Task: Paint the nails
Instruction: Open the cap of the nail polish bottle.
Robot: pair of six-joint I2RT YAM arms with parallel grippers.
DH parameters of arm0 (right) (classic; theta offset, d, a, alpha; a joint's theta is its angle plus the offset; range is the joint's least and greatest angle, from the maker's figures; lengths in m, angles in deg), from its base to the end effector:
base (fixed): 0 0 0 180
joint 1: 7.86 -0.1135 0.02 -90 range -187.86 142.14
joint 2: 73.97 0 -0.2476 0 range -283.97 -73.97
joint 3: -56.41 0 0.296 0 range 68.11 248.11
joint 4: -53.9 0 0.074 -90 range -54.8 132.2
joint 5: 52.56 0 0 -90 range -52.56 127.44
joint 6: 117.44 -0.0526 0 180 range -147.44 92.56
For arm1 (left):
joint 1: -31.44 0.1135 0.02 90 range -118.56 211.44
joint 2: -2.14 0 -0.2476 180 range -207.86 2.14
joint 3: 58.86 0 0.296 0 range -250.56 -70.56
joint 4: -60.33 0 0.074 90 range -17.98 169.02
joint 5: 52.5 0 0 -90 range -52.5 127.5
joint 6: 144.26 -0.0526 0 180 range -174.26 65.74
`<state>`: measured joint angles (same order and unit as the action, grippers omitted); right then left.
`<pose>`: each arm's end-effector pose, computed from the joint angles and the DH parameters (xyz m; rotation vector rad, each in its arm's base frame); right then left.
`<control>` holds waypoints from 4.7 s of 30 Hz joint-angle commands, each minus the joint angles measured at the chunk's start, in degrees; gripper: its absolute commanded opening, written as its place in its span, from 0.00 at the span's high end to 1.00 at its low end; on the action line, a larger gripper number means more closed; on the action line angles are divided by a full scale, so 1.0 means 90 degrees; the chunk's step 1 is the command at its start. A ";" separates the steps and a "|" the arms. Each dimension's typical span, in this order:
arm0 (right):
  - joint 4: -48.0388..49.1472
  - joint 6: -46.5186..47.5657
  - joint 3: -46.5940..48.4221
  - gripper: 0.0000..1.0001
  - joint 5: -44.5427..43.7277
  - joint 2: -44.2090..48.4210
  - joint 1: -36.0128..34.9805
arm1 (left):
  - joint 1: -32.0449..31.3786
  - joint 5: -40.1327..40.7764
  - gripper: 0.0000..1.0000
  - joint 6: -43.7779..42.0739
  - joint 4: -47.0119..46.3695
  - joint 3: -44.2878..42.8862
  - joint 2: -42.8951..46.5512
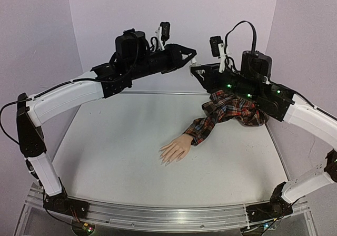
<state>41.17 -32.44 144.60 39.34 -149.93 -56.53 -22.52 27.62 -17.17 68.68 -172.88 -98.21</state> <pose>0.2469 0.2833 0.4153 -0.6315 1.5039 0.7540 0.2736 -0.3913 0.4387 0.3947 1.6005 -1.3845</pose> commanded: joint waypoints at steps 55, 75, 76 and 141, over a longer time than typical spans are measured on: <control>-0.1155 0.1398 0.0074 1.00 0.3658 0.0466 0.0645 | 0.0249 -0.2861 0.53 -0.0510 0.4396 -0.1980 -0.0177; -0.1102 0.1327 0.0125 1.00 0.3223 0.0412 0.0652 | 0.0135 -0.2524 0.64 -0.0675 0.4673 -0.2207 -0.0232; -0.1099 0.1317 0.0130 1.00 0.3227 0.0403 0.0652 | 0.0135 -0.2507 0.66 -0.0684 0.4671 -0.2201 -0.0229; 0.0049 0.3004 -0.0005 1.00 -0.2298 -0.0114 -0.1022 | 0.0297 -0.0680 0.91 0.1055 0.4846 -0.2299 -0.0292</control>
<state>35.39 -6.95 143.42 22.80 -151.60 -64.91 -21.23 18.93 -11.77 116.35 -195.06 -103.57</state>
